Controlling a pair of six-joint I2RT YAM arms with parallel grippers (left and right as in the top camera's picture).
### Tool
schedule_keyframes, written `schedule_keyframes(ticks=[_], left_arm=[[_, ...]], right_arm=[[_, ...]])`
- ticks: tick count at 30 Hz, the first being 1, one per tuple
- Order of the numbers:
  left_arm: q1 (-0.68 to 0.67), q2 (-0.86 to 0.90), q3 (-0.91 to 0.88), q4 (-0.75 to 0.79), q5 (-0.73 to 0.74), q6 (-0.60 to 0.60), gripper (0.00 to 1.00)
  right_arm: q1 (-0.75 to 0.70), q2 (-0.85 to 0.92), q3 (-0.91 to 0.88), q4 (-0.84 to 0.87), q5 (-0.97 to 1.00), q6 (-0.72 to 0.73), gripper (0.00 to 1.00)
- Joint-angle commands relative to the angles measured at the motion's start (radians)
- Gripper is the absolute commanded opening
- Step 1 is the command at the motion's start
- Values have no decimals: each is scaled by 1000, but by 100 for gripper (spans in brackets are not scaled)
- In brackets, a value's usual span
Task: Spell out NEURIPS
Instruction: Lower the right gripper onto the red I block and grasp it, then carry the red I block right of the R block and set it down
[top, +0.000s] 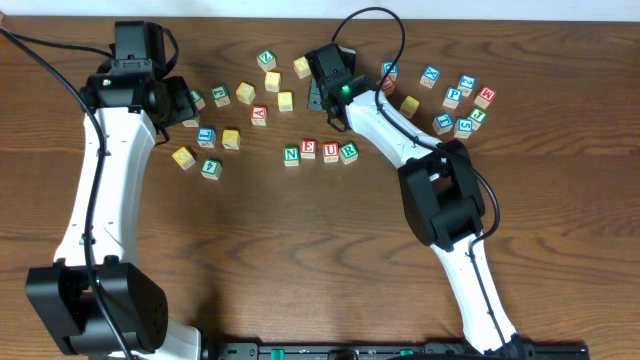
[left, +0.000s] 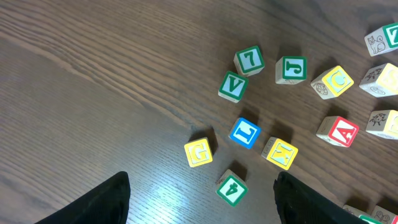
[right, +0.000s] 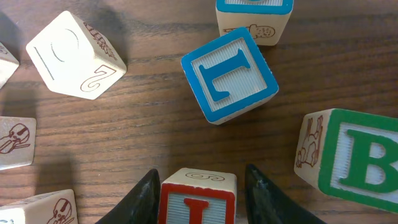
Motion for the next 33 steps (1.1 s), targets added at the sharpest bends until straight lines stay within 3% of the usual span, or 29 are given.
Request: schedule_keyframes(ticks=[1, 21, 33], left_arm=[[3, 7, -11, -2, -6, -5, 73], [3, 7, -11, -2, -6, -5, 73], [3, 7, -11, -2, -6, -5, 73]], right_arm=[[4, 10, 18, -4, 23, -12, 36], [-3, -79, 18, -61, 19, -57, 23], [-30, -279, 18, -322, 18, -114, 24]])
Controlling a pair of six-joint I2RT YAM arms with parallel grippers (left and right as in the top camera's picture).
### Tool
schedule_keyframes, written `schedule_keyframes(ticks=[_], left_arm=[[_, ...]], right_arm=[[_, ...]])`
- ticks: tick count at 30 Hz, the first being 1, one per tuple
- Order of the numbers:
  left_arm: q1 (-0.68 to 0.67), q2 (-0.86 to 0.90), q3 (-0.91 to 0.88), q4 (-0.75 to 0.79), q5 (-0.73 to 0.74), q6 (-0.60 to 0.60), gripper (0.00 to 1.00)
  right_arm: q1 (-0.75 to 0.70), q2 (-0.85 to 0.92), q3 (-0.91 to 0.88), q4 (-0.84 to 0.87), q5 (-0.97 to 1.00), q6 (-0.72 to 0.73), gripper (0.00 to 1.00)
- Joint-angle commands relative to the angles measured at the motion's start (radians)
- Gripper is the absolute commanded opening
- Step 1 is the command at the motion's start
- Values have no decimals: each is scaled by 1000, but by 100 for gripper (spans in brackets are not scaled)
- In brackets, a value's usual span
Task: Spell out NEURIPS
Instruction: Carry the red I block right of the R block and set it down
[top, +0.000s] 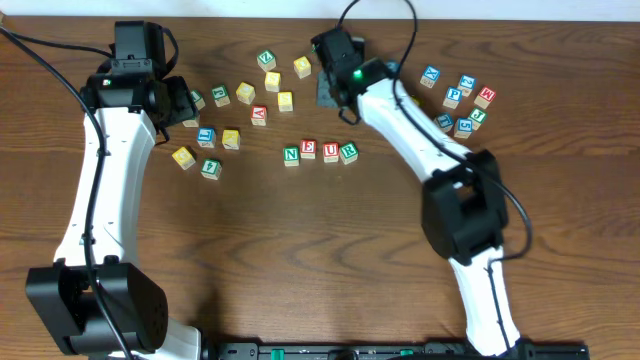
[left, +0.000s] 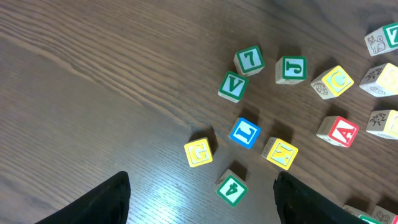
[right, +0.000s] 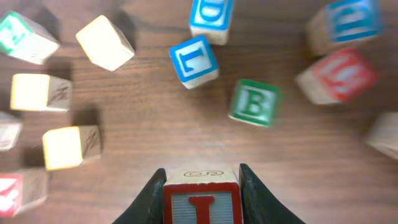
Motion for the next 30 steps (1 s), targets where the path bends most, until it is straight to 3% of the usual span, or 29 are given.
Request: schedule_keyframes(ticks=[1, 7, 11, 30], left_arm=[[3, 7, -11, -2, -6, -5, 73], [3, 7, -11, -2, -6, -5, 73], [3, 7, -11, -2, -6, -5, 73], [3, 7, -11, -2, -6, -5, 73]], right_arm=[[-23, -94, 15, -85, 8, -58, 24], [-50, -96, 6, -290, 0, -134, 22], [-63, -95, -58, -299, -45, -199, 21], [-74, -93, -364, -12, -175, -259, 24]])
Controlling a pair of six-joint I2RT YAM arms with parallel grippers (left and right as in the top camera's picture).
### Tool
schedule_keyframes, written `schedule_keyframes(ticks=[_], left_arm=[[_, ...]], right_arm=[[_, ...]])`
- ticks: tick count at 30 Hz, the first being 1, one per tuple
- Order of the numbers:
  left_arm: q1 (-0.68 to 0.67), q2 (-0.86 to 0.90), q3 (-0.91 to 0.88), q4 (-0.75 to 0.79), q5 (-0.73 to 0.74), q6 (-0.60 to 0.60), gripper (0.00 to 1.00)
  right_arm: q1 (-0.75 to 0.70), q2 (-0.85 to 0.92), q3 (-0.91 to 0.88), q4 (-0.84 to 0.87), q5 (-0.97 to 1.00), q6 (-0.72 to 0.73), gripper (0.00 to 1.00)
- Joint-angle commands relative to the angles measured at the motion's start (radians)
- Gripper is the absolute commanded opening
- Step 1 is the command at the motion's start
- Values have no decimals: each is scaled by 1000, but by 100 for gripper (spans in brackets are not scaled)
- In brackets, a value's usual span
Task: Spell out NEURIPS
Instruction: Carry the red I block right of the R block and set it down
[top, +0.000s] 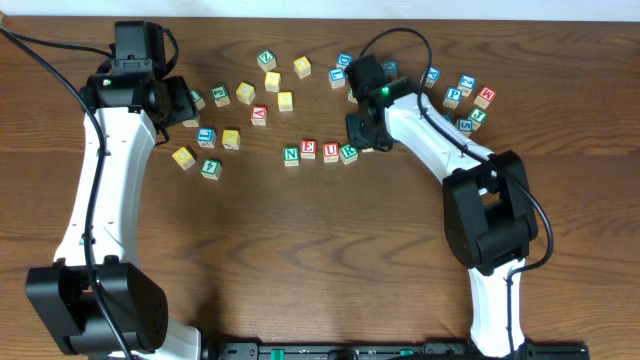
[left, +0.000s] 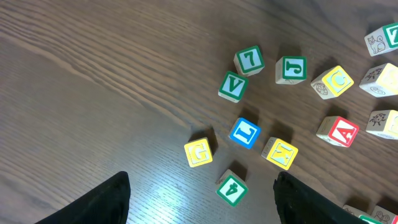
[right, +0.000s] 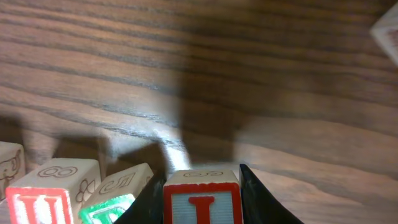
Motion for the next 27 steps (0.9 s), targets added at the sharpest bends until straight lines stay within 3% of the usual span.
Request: schedule_keyframes(ticks=[1, 11, 21, 27], left_arm=[[3, 7, -11, -3, -6, -5, 73], [3, 7, -11, -3, -6, -5, 73], [3, 7, -11, -3, -6, -5, 73], [3, 7, -11, -3, -6, -5, 73]], right_arm=[[-7, 6, -26, 18, -30, -15, 25], [-10, 6, -26, 20, -29, -15, 36], [-10, 6, -26, 19, -29, -15, 39], [-10, 6, -26, 18, -29, -14, 47]])
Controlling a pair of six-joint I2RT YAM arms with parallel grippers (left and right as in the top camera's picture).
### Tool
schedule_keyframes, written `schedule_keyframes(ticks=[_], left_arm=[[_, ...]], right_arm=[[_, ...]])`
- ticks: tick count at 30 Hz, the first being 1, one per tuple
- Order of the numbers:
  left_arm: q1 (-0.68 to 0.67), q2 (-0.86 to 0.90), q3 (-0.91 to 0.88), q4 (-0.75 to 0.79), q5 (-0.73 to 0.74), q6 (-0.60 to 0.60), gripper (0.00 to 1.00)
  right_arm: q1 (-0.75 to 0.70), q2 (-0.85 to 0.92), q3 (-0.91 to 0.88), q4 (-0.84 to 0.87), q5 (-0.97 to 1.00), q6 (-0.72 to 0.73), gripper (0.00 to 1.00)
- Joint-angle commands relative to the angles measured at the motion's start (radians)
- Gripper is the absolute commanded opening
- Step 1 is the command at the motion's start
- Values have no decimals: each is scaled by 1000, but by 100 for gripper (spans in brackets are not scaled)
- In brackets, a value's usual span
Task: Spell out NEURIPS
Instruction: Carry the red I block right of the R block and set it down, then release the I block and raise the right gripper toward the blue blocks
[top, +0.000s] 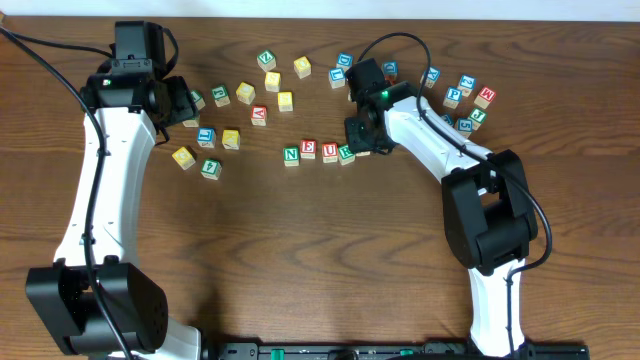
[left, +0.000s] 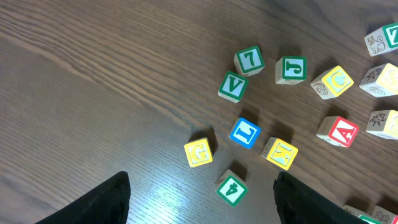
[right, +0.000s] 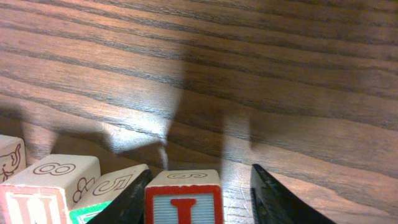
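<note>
On the wooden table, blocks N (top: 291, 155), E (top: 309, 149), U (top: 329, 152) and R (top: 346, 154) lie in a row. My right gripper (right: 200, 200) stands open just right of the R, straddling the red I block (right: 183, 198). That block rests on the table beside the green R block (right: 111, 190). There is a gap between it and the right finger (right: 277, 199). In the overhead view the right gripper (top: 362, 133) hides the I block. My left gripper (left: 202, 202) hangs open and empty above loose blocks at the left.
Loose blocks lie under the left arm: yellow G (left: 198, 152), blue L (left: 245, 132), yellow M (left: 279, 153), green 4 (left: 231, 188), red A (left: 337, 131). More blocks are scattered along the back (top: 272, 80) and in a cluster at the right (top: 462, 100).
My right gripper has opened and let go of the I block, which now stands on the table beside the R. The left arm has not moved.
My right gripper was shut on the I block among the loose blocks at the back. Then it held the block higher above them. Then it held it down at the right end of the N-E-U-R row, where the block now stands released.
</note>
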Motion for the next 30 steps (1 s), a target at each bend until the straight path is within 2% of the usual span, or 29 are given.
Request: schedule_keyframes(ticks=[1, 15, 17, 21, 23, 25, 26, 28, 30], left_arm=[[3, 7, -11, -3, -6, -5, 73], [3, 7, -11, -3, -6, -5, 73], [3, 7, -11, -3, -6, -5, 73], [3, 7, -11, -3, -6, -5, 73], [3, 7, -11, -3, -6, -5, 73], [3, 7, -11, -3, -6, -5, 73], [3, 7, -11, -3, -6, -5, 73], [3, 7, -11, -3, -6, -5, 73], [3, 7, -11, -3, -6, -5, 73]], right_arm=[[-10, 6, -5, -3, -2, -8, 50], [-34, 6, -5, -43, 10, -8, 52], [-37, 6, -5, -49, 9, -10, 59], [-44, 6, -5, -62, 9, -27, 62], [-45, 6, -5, -63, 9, -27, 55], [-45, 6, -5, -62, 9, -27, 38], [-45, 6, -5, -62, 9, -27, 34], [-45, 6, -5, -62, 9, -27, 35], [-45, 6, -5, -61, 9, -27, 42]])
